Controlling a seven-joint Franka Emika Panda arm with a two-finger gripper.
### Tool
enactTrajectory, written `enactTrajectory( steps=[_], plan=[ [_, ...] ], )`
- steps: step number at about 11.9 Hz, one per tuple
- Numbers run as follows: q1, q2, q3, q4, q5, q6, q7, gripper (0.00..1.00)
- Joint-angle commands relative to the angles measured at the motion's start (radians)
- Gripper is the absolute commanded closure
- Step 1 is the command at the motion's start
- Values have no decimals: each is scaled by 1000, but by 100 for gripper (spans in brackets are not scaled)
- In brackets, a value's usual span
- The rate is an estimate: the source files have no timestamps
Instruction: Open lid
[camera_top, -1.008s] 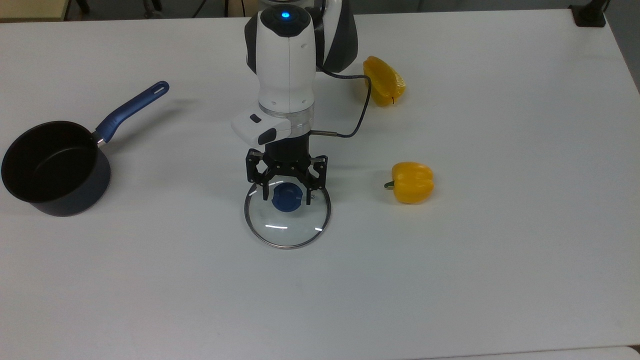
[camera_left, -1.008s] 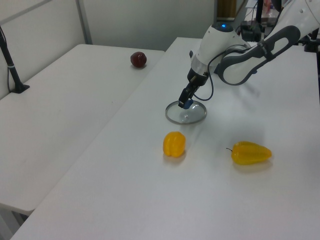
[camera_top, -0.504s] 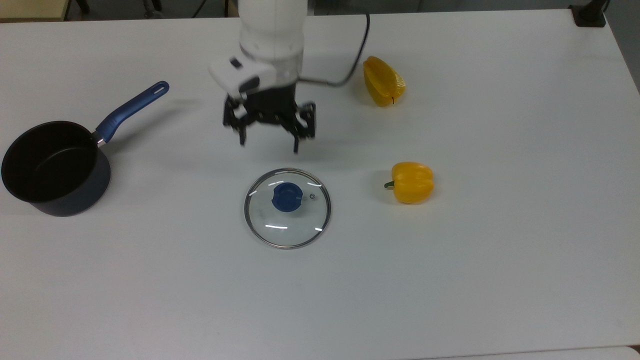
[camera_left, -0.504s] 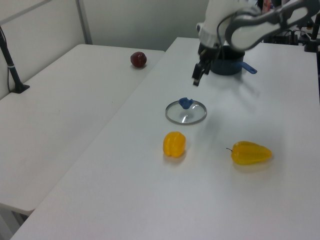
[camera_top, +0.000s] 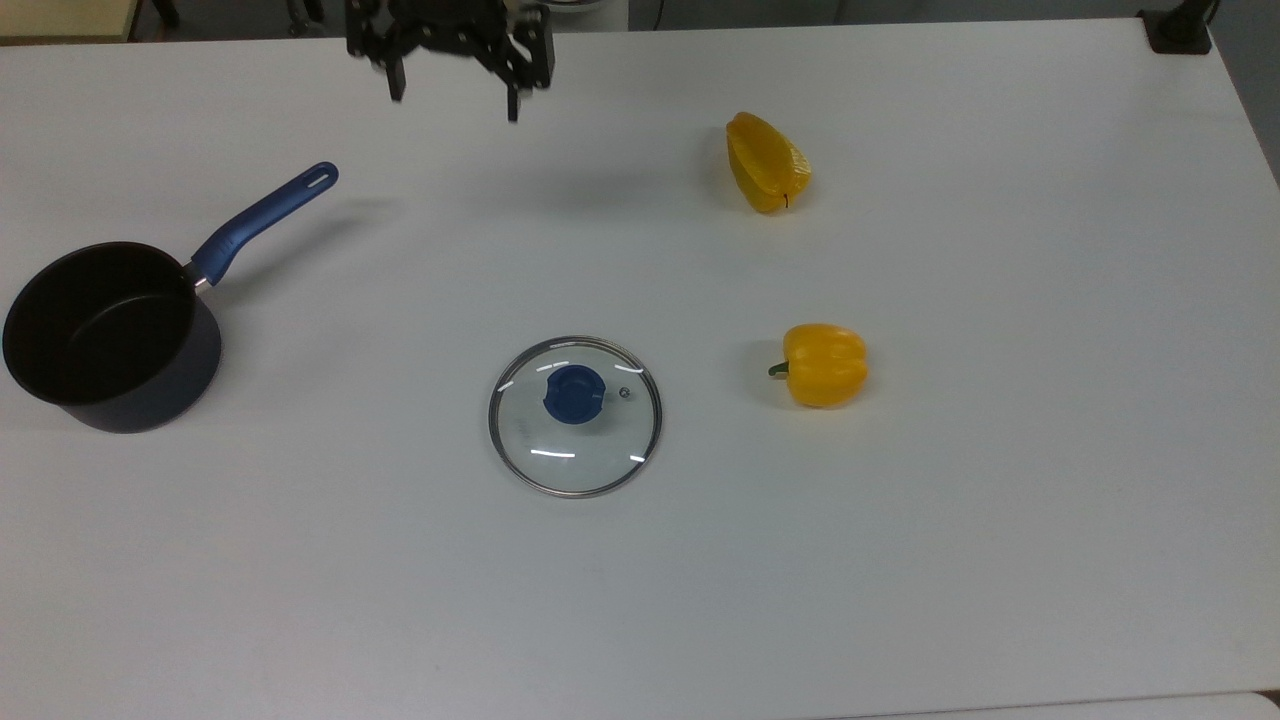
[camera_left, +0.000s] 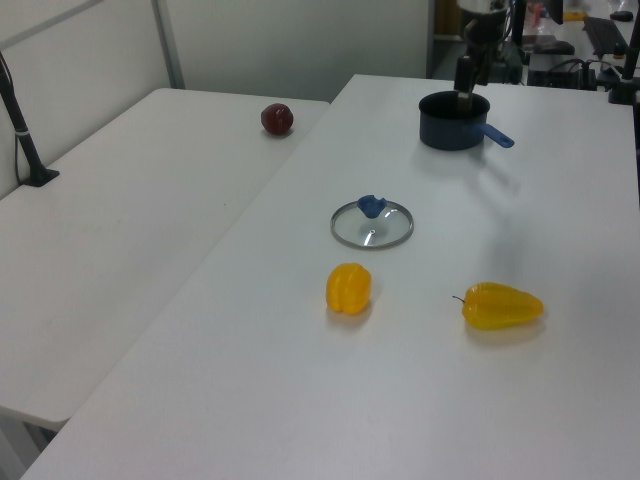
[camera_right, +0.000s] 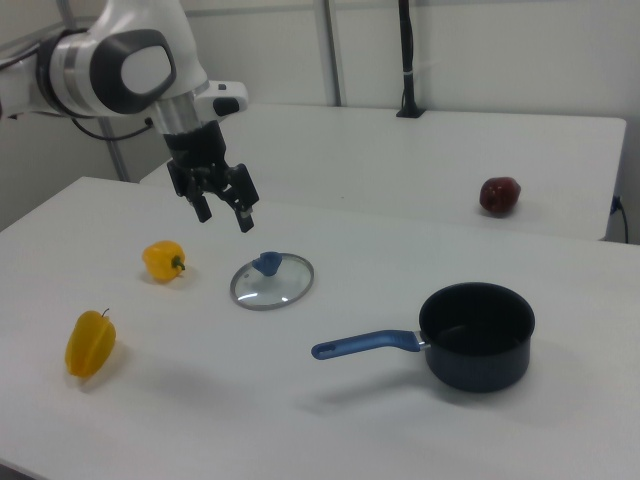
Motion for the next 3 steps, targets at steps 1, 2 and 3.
enactTrajectory(
  steps=[1,2,3],
  plan=[
    [-39,-77,-8,-16,33,-122,-34,0],
    [-42,-79,-10,-6,33,-125,-38,0],
    [-48,-79,-10,-5,33,-123,-38,0]
  ],
)
